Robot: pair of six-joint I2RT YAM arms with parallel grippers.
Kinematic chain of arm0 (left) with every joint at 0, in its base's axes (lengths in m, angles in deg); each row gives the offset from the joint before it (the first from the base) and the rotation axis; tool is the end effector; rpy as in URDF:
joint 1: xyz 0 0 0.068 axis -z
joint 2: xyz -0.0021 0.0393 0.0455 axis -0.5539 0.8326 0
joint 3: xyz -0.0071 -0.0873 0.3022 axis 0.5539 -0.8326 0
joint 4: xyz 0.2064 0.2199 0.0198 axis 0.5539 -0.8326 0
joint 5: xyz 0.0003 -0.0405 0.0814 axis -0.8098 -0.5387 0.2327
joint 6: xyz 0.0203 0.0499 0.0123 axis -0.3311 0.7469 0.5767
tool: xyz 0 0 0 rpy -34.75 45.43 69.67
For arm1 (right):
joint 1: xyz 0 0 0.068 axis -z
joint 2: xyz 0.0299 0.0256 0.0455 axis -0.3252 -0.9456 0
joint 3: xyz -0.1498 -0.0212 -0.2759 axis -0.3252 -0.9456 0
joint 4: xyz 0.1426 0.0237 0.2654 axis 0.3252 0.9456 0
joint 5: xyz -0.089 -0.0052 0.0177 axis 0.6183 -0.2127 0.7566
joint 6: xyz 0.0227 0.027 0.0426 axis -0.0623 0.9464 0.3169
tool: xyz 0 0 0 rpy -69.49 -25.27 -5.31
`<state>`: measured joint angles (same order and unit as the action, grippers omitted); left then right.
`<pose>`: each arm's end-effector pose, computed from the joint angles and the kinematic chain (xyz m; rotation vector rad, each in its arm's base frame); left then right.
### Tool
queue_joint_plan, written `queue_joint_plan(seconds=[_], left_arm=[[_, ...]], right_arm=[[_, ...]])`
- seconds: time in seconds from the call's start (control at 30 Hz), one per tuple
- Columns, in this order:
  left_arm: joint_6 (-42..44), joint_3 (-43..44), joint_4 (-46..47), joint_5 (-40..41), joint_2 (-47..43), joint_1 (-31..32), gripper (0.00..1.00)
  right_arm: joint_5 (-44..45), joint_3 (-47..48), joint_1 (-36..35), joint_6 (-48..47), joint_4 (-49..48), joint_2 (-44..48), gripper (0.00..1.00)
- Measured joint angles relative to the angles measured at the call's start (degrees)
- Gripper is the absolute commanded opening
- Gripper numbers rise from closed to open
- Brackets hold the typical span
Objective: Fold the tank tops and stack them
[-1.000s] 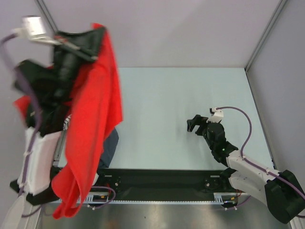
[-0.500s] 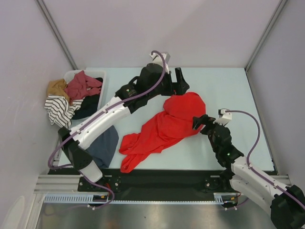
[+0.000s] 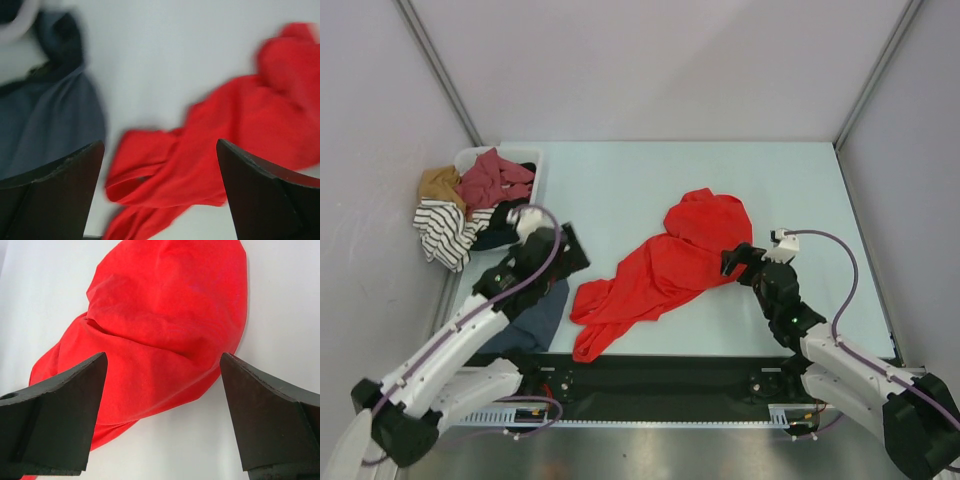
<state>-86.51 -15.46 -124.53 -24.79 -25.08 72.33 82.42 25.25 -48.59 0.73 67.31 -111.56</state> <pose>0.1775 -0.1189 0.3664 -0.3348 2.1305 -0.2546 0.1732 0.0827 0.2032 0.2209 1.8065 0.3608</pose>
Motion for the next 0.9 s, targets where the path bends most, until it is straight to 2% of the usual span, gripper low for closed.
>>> queue_joint_plan(seconds=[0.1, 0.2, 0.27, 0.5, 0.6, 0.67, 0.77, 0.8, 0.9], left_arm=[[-5.29, -15.63, -2.1, -0.98, -8.7, -7.85, 1.0], [-8.79, -22.86, -2.97, -0.74, -16.39, -8.96, 1.0], [-10.19, -24.37, -2.99, 0.28, -18.88, -9.11, 1.0], [-14.84, -26.88, -2.54, 5.22, -12.87, -11.98, 1.0], [-16.39, -27.52, -2.36, 5.51, -7.98, -13.84, 0.93], [-16.74, -27.65, -1.42, 5.03, -4.63, -15.21, 0.85], [-16.79, -28.41, 2.32, 2.25, -0.31, -17.86, 0.29], [-16.44, -28.96, 3.98, 0.85, 0.81, -18.84, 0.01], [-14.88, -29.62, 8.39, -3.8, 5.49, -21.9, 0.0]], right_arm=[[-0.5, 0.0, 0.0, 0.07, -0.07, -0.81, 0.99], [-0.92, 0.0, 0.0, 0.07, -0.15, -1.36, 0.99], [-0.94, 0.0, 0.0, 0.07, -0.17, -1.38, 0.99], [-0.94, 0.0, 0.0, 0.07, -0.39, -1.36, 0.99], [-0.94, 0.0, 0.0, 0.07, -0.39, -1.36, 0.99], [-0.92, 0.0, 0.0, 0.04, -0.39, -1.36, 0.99], [-0.92, 0.0, 0.0, 0.07, -0.39, -1.29, 0.99], [-0.92, 0.0, 0.02, 0.07, -0.39, -1.29, 0.99], [-0.92, 0.0, 0.09, 0.07, -0.39, -1.22, 0.99]])
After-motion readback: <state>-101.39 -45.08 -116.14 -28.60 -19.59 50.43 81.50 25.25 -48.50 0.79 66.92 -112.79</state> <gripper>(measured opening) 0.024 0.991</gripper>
